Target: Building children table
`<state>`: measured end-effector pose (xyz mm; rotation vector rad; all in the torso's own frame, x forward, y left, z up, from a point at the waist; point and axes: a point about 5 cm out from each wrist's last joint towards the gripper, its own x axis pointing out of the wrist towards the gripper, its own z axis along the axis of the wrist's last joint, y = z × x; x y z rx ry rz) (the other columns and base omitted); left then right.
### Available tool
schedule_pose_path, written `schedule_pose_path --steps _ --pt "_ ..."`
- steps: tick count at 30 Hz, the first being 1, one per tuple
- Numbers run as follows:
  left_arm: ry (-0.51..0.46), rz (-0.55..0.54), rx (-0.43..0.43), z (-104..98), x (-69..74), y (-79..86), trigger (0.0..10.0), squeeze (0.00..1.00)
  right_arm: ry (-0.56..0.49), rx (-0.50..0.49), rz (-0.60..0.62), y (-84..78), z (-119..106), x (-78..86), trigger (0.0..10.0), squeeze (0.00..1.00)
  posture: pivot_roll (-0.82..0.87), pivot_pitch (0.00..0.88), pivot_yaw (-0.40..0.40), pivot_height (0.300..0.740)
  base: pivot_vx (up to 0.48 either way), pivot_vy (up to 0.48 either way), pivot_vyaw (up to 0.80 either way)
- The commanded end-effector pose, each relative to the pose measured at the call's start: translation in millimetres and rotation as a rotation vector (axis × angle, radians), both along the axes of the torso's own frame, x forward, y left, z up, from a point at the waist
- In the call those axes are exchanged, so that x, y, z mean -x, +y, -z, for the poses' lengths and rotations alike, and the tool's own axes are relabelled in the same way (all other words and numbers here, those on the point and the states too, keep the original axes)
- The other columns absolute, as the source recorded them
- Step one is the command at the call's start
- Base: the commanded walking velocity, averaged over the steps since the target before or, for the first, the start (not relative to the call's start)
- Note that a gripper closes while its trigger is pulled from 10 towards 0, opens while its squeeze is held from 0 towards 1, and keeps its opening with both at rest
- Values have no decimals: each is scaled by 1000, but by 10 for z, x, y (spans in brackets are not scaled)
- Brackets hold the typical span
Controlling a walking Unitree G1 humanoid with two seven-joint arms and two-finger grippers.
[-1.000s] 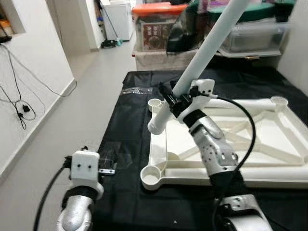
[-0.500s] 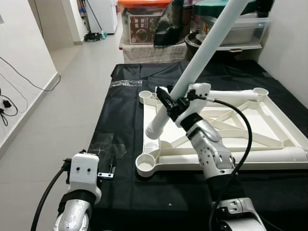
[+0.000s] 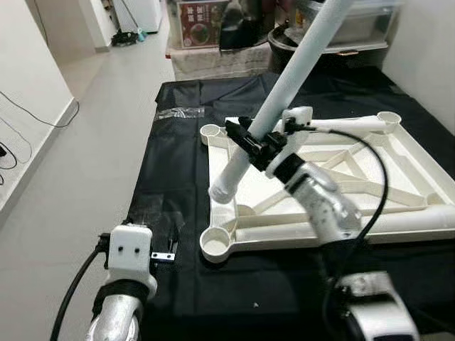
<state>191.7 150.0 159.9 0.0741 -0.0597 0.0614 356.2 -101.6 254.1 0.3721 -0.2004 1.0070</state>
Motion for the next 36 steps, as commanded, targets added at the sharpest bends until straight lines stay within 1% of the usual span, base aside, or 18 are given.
schedule_pose_path --steps 1,2,6,8,11,14,15,17,19,25,27,32,33,34,36 --pt "22 -2 -4 11 54 21 10000 0 -8 -28 -128 71 -48 35 10000 0 13 191 6 740 0 0 0" --pt "22 -2 -4 11 54 21 10000 0 -8 -28 -128 71 -48 35 10000 0 13 191 6 740 0 0 0" --pt "41 0 4 20 82 26 10000 0 -7 -25 -103 103 -62 -11 10000 0 13 193 9 740 -470 0 0" --pt "39 -12 -22 10 75 40 10000 0 -12 -34 -63 148 -89 -40 10000 0 18 190 9 740 0 0 0" --pt "37 -18 -30 7 66 44 10000 0 -15 -38 -44 159 -96 -50 10000 0 14 186 11 740 0 0 0" --pt "35 -29 -24 6 33 36 10000 0 12 -58 42 130 -100 -116 10000 0 3 173 7 740 0 0 0" --pt "35 -29 -24 6 33 36 10000 0 12 -58 42 130 -100 -116 10000 0 3 173 7 740 0 0 0" --pt "27 -31 -15 0 26 23 10000 0 20 -66 107 120 -94 -135 10000 0 1 170 7 740 0 0 0" --pt "25 -29 -18 -4 18 11 10000 0 24 -100 154 112 -110 -148 10000 0 -2 160 2 740 0 0 0" --pt "24 -29 -26 -2 -4 8 10000 0 24 -123 179 116 -120 -158 10000 0 -5 152 1 740 0 0 0" --pt "20 -31 -27 -6 -13 13 10000 0 21 -149 185 138 -143 -141 10000 0 -4 147 3 740 0 0 0" --pt "15 -30 -27 -9 -24 12 10000 0 18 -165 198 160 -157 -133 10000 0 -8 141 3 740 0 0 0" --pt "14 -29 -25 -9 -32 5 10000 0 1 -144 258 159 -154 -157 10000 0 -10 141 4 740 0 0 0" --pt "14 -29 -25 -9 -32 5 10000 0 1 -144 258 159 -154 -157 10000 0 -10 141 4 740 0 0 0" --pt "12 -27 -24 -15 -36 -4 10000 0 -23 -104 353 122 -160 -214 10000 0 -8 148 -2 740 0 0 0"
